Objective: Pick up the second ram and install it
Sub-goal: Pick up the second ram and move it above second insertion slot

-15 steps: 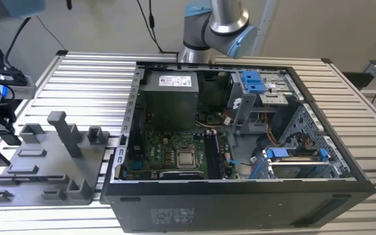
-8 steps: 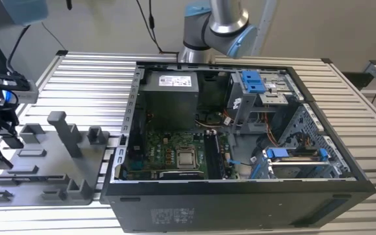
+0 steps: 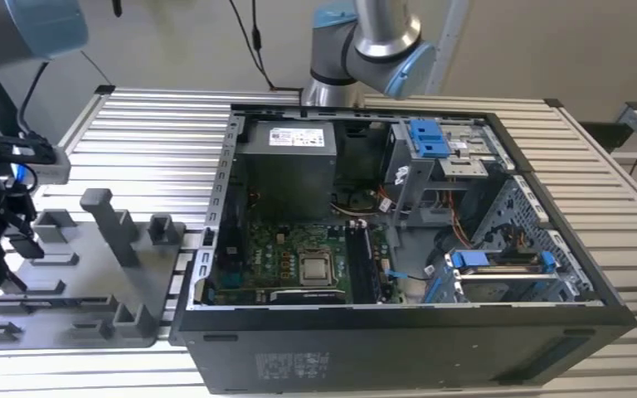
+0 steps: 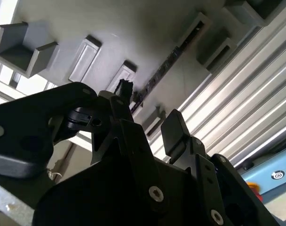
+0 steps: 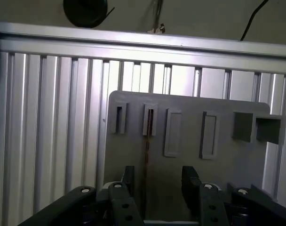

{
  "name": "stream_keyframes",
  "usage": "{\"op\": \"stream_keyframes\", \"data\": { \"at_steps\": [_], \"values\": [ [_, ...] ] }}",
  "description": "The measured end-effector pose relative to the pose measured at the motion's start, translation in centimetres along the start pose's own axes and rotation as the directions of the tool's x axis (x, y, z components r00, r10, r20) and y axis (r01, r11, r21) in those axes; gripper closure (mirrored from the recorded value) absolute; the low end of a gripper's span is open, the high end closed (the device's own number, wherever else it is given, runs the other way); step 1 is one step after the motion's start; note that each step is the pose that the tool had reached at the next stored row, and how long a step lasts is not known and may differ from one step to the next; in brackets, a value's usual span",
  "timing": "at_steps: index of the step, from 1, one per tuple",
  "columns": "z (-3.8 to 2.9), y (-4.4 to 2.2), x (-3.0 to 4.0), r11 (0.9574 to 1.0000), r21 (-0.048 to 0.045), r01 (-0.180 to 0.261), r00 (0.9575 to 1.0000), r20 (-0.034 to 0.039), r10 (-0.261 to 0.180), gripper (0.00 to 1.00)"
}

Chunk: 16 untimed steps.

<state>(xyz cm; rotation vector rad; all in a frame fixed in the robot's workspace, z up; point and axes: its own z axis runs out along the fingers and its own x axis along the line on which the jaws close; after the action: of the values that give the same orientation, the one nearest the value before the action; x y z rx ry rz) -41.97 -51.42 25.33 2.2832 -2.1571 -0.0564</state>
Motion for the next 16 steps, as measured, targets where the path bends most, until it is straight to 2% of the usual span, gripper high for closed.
{"op": "stream_keyframes", "data": {
  "at_steps": [4, 16],
  "values": [
    [0.72, -0.02, 0.02, 1.0000, -0.0003, 0.000, 1.0000, -0.0033, 0.000, 0.46],
    [2.88, -0.07, 0.10, 1.0000, -0.0003, 0.000, 1.0000, -0.0035, 0.000, 0.46]
  ]
}}
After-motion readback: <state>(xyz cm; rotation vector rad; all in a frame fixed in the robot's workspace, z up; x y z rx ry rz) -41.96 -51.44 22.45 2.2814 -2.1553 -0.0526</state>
